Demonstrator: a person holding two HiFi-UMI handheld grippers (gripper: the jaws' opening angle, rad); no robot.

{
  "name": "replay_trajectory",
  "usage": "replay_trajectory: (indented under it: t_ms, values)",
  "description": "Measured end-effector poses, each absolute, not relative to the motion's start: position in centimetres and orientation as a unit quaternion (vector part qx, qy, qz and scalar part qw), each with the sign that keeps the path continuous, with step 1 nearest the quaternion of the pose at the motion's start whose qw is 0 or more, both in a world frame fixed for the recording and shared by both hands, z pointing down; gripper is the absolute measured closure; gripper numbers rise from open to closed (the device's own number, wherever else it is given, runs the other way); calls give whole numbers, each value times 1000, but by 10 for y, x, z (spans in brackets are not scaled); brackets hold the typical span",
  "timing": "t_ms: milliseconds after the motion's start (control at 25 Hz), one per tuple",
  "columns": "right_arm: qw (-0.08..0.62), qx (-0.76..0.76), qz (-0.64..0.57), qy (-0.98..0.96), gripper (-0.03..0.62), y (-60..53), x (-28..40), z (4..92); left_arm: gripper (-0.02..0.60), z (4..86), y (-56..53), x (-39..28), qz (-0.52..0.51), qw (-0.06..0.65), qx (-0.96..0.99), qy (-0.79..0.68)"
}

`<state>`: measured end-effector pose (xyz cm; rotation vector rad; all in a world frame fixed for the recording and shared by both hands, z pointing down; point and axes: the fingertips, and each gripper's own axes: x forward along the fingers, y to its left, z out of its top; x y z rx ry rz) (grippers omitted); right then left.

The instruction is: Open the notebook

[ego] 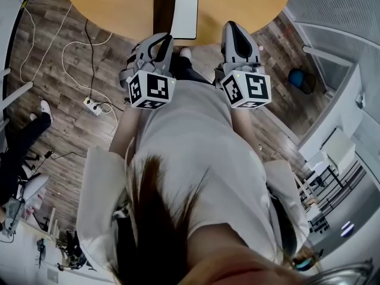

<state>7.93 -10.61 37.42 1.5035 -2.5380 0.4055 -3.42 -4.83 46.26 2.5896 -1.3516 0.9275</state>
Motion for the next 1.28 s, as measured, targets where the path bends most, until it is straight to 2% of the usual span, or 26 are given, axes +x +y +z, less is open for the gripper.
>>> replay_trajectory:
  t_ms: [1280]
  values:
    - [89,452,96,-882,592,-122,43,358,546,465,-44,-120,290,73,778,-553]
